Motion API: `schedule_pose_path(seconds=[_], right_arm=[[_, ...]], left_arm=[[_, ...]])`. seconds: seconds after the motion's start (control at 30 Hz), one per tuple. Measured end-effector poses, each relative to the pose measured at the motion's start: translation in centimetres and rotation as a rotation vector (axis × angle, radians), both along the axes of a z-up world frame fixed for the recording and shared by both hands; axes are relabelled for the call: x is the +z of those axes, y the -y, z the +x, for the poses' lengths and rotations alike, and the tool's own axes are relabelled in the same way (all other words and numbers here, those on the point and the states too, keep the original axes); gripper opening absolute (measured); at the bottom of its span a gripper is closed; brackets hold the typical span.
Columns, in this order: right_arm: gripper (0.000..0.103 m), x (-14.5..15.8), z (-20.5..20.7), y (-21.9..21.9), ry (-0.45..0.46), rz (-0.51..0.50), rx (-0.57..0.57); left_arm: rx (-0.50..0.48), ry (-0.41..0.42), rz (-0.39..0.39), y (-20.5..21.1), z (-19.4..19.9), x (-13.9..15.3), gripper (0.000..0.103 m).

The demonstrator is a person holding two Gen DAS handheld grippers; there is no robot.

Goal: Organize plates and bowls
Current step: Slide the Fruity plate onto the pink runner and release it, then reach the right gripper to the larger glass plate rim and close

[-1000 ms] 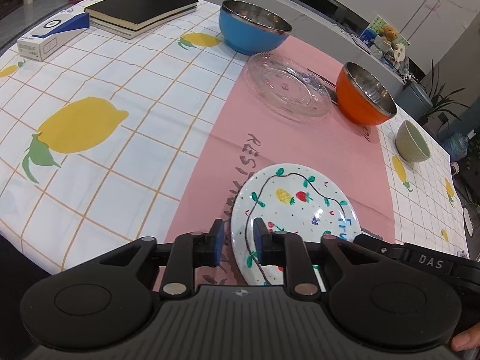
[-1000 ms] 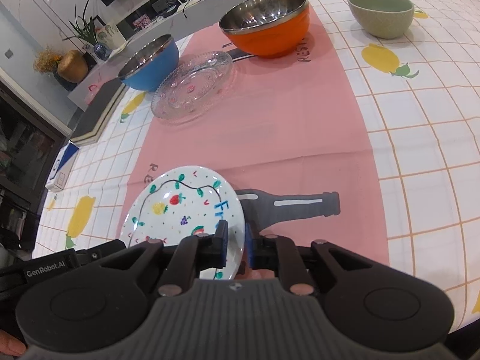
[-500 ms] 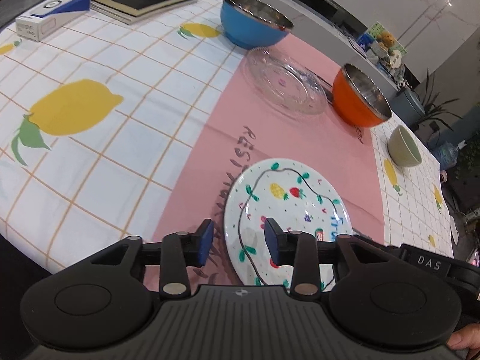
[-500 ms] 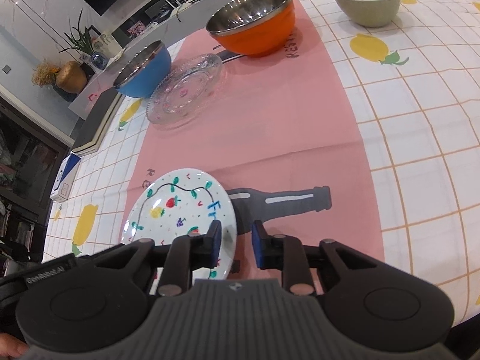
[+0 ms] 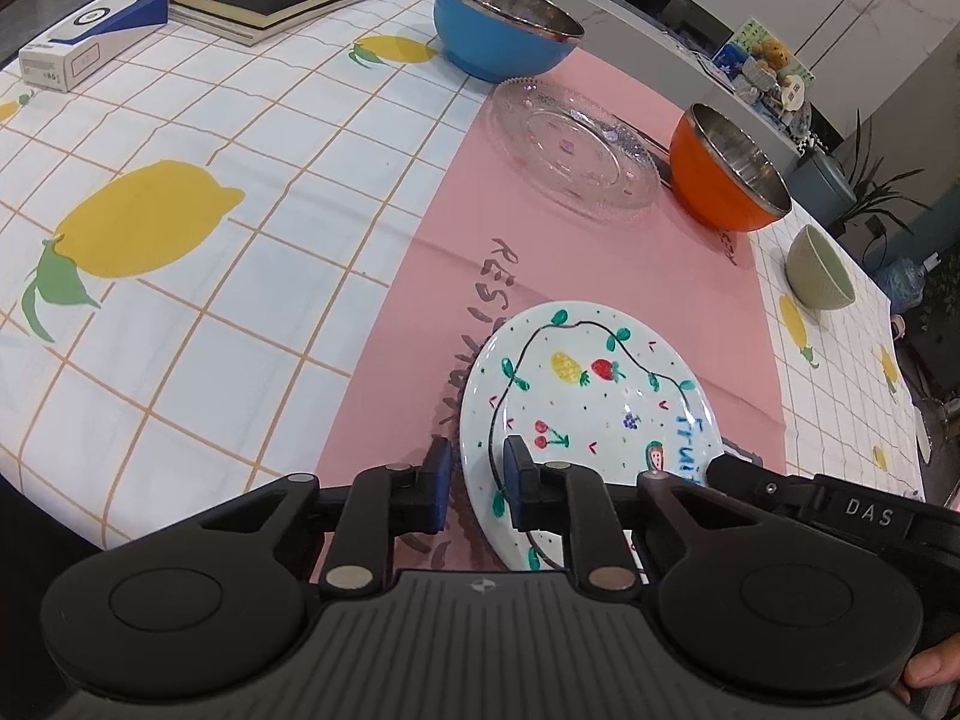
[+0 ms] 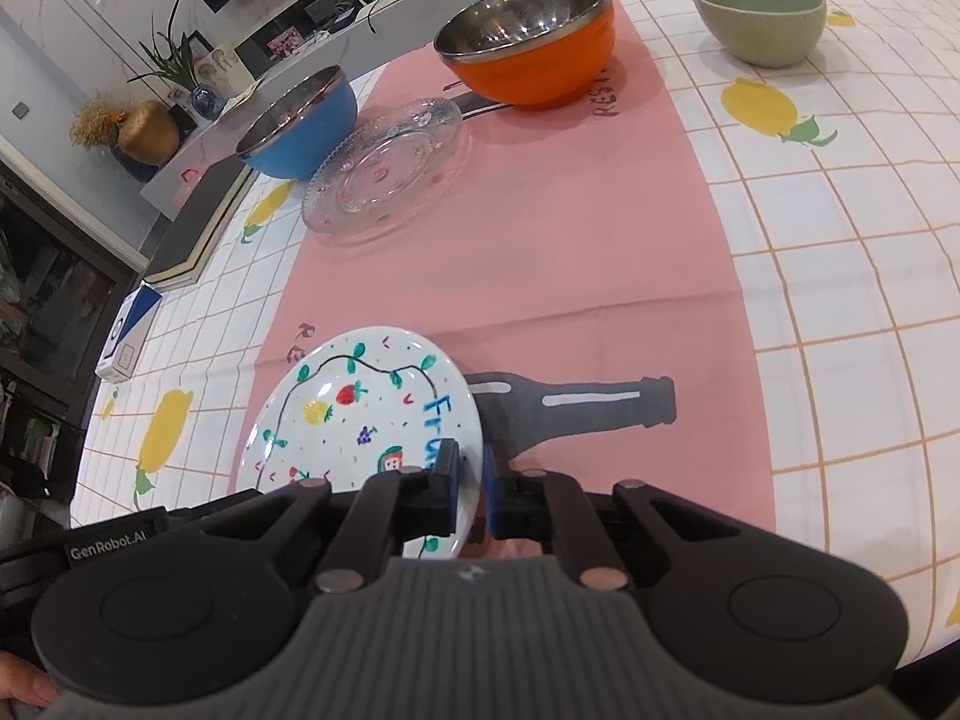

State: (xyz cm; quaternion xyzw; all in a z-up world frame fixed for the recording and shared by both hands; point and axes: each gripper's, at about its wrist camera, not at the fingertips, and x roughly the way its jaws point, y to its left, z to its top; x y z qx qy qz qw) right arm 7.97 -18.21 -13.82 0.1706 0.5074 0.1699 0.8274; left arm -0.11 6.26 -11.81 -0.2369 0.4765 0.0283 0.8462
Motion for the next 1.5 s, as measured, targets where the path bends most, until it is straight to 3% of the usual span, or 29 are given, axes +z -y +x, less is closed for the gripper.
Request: schedule_pose_path(seconds=[0.2,0.27,0.33,0.5,0.63,0.9,0.97,1.03,1.07,1.23,1.5], right_arm=[[0.012,1.1,1.0,1.1,0.061,-0.015,-0.038],[0.026,1.5,1.6,1.4,0.082,-0.019,-0.057],[0.030,1.8,2.4,1.3,0.103,-0.048,-0.064],[0.031,2.8,3.9,0.8,0.205,-0.140,-0.100],[0.032,3.4,5.7,0.4,0.240,-0.157,-0.113],[0.033,3.1,9.6,-0.6,0.233,-0.112,-0.110],[0.040,2.6,10.5,-1.0,0.227,-0.113,-0.119],[0.046,2.1,11.4,-1.3,0.218,-0.103,-0.128],[0.049,1.9,11.8,-1.5,0.210,-0.094,-0.132],[0.052,0.6,13.7,-2.2,0.179,-0.070,-0.135],[0.048,-1.0,16.0,-3.9,0.142,-0.033,-0.108]], left_arm=[[0.004,0.039,0.036,-1.3,1.2,1.4,0.021],[-0.006,0.062,0.050,-1.5,1.9,2.1,0.021],[-0.022,0.090,0.078,-1.5,2.8,2.9,0.021],[-0.047,0.131,0.162,-1.3,5.5,4.4,0.021],[-0.055,0.164,0.206,-1.1,7.5,4.9,0.021],[-0.062,0.189,0.174,-1.9,11.6,5.0,0.022],[-0.067,0.199,0.166,-2.2,12.6,4.9,0.031],[-0.087,0.208,0.149,-2.6,13.6,4.6,0.054],[-0.096,0.210,0.145,-2.7,14.1,4.4,0.058],[-0.095,0.193,0.167,-3.1,15.9,3.1,0.058],[-0.071,0.178,0.068,-4.2,17.7,0.8,0.058]])
